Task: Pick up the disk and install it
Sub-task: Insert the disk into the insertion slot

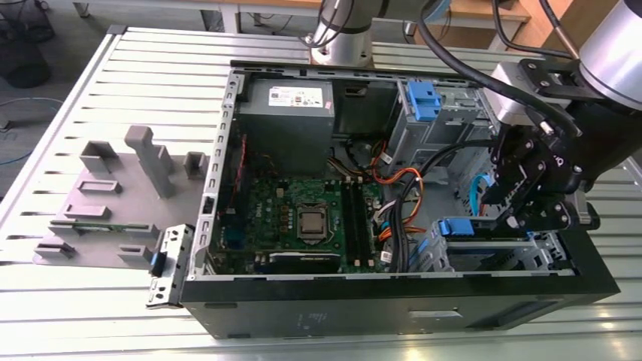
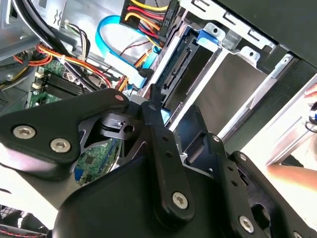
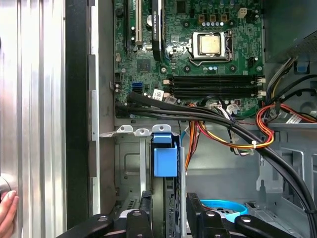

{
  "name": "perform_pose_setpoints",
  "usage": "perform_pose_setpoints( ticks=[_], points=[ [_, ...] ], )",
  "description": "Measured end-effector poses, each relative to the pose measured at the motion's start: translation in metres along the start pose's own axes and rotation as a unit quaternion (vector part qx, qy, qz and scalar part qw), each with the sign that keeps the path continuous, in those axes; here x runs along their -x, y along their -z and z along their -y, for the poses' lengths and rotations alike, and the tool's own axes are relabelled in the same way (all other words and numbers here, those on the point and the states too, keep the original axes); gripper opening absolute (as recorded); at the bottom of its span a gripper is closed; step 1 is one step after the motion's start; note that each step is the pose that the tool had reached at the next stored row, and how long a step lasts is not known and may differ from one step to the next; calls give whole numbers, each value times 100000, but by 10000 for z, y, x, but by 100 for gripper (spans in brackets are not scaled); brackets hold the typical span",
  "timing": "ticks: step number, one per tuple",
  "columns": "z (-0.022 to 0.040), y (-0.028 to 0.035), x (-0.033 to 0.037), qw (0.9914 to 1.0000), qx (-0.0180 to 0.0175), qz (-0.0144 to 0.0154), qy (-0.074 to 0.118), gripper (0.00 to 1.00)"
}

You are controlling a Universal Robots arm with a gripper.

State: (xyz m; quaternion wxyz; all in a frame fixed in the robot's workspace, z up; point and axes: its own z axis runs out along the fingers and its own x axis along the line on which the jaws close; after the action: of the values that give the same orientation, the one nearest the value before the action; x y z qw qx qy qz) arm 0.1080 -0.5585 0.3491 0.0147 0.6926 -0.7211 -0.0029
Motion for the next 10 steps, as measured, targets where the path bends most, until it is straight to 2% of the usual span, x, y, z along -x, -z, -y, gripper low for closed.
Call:
perform_pose_setpoints(
  ticks=[4,10],
  points=[
    [-10,-1,0,100000,-62,28,8,42],
    [-15,-2,0,99998,-337,437,369,42]
  ],
)
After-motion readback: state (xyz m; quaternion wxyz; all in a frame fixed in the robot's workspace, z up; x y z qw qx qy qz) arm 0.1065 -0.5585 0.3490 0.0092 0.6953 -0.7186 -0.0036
